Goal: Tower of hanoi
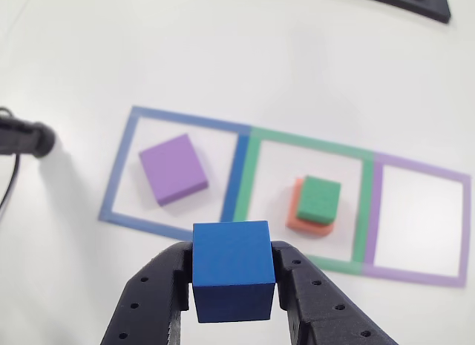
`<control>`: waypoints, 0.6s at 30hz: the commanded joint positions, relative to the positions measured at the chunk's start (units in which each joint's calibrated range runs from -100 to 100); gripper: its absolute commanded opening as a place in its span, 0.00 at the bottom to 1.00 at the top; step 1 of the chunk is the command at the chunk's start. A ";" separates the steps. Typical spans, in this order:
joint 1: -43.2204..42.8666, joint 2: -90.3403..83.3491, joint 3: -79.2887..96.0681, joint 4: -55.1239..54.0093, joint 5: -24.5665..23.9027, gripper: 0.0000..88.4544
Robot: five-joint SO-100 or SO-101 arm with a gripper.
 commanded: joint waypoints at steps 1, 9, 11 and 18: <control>-3.11 -0.34 -3.14 0.14 -0.10 0.00; -7.38 -0.58 2.04 -5.29 1.00 0.00; -7.61 -1.14 7.31 -9.98 1.18 0.00; -7.00 -2.90 33.03 -35.96 1.18 0.00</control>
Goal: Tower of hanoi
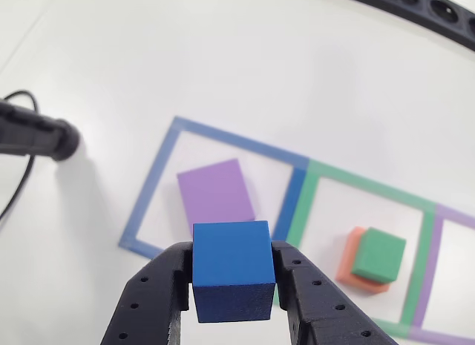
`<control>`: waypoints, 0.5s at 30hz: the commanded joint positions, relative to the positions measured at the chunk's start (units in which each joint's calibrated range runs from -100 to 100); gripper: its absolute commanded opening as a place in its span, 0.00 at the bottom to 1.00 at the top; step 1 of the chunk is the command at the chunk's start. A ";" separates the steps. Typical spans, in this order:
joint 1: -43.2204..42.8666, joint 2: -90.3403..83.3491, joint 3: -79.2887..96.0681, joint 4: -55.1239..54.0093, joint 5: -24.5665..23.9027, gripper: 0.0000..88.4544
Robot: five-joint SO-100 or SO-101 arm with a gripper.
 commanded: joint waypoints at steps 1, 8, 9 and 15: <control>0.13 -2.32 15.72 -19.79 0.59 0.00; -0.87 2.97 42.25 -59.86 0.59 0.01; -1.02 4.65 43.52 -62.69 0.59 0.02; -1.40 20.20 49.52 -87.46 0.59 0.01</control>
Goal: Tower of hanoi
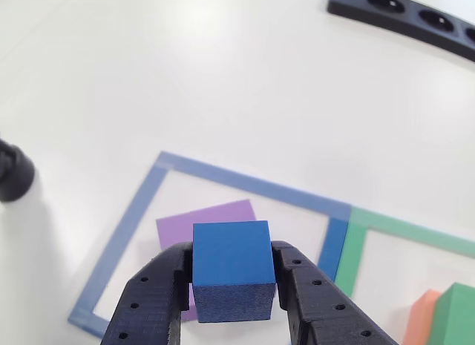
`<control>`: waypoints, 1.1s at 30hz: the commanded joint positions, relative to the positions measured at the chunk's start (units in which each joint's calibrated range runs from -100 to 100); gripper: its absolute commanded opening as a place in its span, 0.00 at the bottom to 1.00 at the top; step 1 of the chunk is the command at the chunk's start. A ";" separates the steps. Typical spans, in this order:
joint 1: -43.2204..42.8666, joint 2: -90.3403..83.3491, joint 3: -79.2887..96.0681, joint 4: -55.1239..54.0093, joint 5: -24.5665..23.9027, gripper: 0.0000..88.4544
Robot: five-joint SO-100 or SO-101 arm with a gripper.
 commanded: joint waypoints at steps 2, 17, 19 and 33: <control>-0.58 13.73 0.60 -22.50 0.79 0.01; -1.34 41.13 -5.76 -46.38 0.79 0.02; -1.50 42.97 -7.12 -47.27 0.79 0.02; -1.80 50.67 -10.57 -51.80 0.79 0.04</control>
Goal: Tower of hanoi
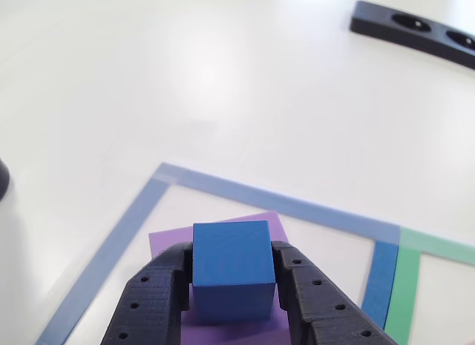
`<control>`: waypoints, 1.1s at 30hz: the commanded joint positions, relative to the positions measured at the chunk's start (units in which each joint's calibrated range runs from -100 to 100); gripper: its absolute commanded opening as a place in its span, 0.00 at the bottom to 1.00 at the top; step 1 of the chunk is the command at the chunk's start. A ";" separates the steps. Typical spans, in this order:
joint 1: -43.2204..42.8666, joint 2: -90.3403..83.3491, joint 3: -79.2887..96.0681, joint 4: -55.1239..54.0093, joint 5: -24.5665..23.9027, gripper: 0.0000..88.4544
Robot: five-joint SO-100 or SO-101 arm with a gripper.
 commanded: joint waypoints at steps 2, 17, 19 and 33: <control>-0.57 0.66 -2.75 -2.85 0.79 0.07; 0.04 0.50 -3.12 -4.39 0.79 0.19; 0.11 -1.59 -2.57 -3.82 0.79 0.19; 2.78 -36.36 2.34 31.47 0.79 0.00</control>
